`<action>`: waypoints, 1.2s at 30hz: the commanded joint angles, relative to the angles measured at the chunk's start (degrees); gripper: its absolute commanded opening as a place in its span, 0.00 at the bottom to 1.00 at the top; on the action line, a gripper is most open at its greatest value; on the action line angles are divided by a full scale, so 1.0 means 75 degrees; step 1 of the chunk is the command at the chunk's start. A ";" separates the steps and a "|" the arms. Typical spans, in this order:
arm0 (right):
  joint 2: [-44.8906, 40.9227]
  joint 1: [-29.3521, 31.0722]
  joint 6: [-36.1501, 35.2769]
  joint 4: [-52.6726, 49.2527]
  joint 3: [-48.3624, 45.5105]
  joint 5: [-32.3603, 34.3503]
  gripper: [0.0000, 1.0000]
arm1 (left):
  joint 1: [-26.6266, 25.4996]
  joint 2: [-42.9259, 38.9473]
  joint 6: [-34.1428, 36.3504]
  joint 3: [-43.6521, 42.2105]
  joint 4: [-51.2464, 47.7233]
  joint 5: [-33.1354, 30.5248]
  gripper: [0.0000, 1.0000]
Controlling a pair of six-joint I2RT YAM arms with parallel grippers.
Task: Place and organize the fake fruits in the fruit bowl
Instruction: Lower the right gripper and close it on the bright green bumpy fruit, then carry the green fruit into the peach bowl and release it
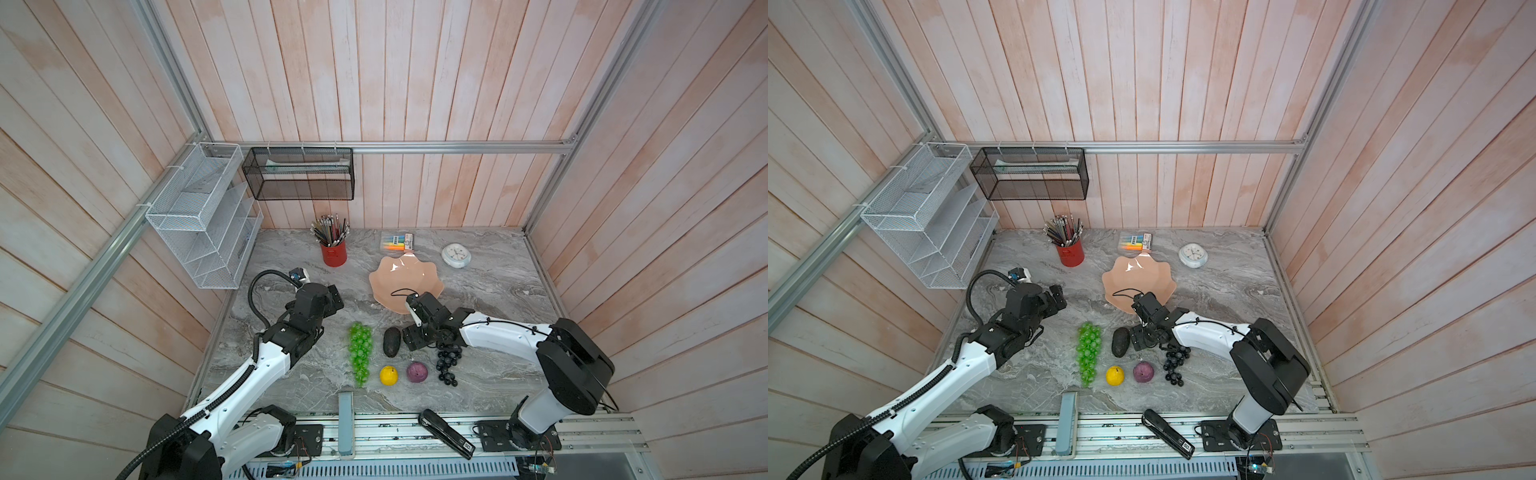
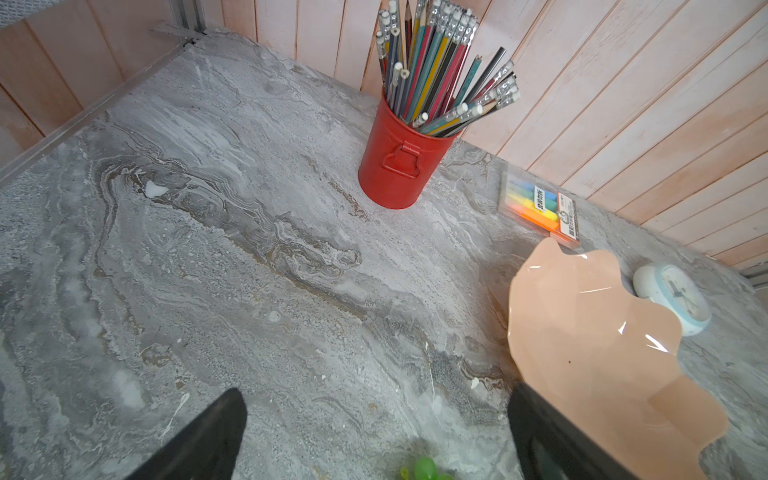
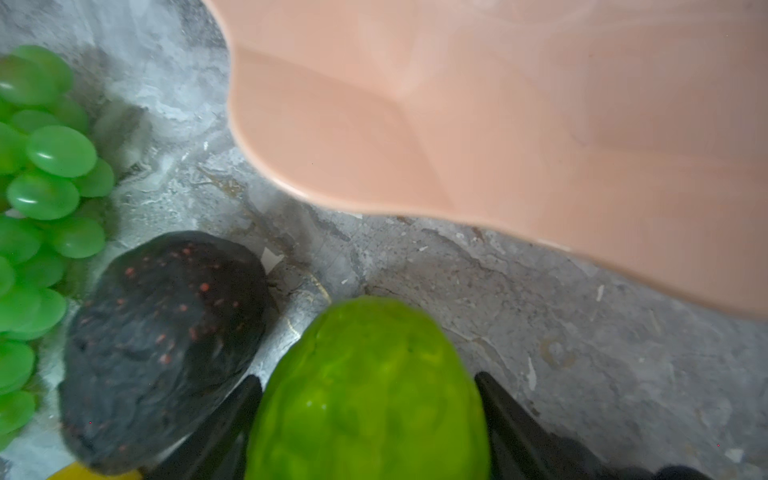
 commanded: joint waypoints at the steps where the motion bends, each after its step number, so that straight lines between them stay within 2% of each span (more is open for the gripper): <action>1: 0.0266 0.0011 -0.0098 0.0201 0.0246 0.0095 0.76 | 0.0013 -0.0083 0.0042 -0.0047 -0.0262 -0.0231 1.00; 4: 0.0348 0.0011 -0.0083 0.0250 0.0217 0.0036 0.67 | 0.0013 -0.0208 0.0006 -0.0095 -0.0348 -0.0265 1.00; 5: 0.0351 0.0004 -0.0068 0.0242 0.0209 0.0043 0.67 | 0.0013 -0.0264 -0.0005 -0.0123 -0.0354 -0.0276 1.00; 8: 0.0196 0.0010 -0.0087 0.0192 0.0126 0.0016 0.57 | 0.0019 -0.0404 -0.0006 -0.0164 -0.0375 -0.0315 1.00; 12: -0.0154 0.0008 -0.0153 -0.0098 0.0107 0.0063 0.50 | 0.0025 -0.0427 -0.0017 -0.0183 -0.0352 -0.0366 1.00; 17: -0.1019 -0.0056 -0.0193 -0.0639 0.0066 0.0255 0.47 | 0.0025 -0.0313 -0.0050 -0.0154 -0.0265 -0.0421 1.00; 22: -0.1414 -0.0561 -0.0367 -0.1164 0.0876 -0.0177 0.47 | 0.0088 -0.0322 -0.0122 -0.0244 -0.0299 -0.0662 1.00; 26: -0.0958 -0.1232 -0.0901 -0.1077 0.1779 -0.0410 0.47 | 0.0217 -0.0411 -0.0063 -0.0239 -0.0378 -0.0396 1.00; 29: -0.0181 -0.1737 -0.1161 -0.0805 0.2507 -0.0689 0.47 | 0.0317 -0.0377 -0.0196 -0.0164 -0.0505 -0.0197 1.00; 36: 0.2019 -0.2124 -0.1923 -0.0775 0.4615 -0.0336 0.47 | 0.0353 -0.0517 -0.0387 -0.0055 -0.0768 0.0042 1.00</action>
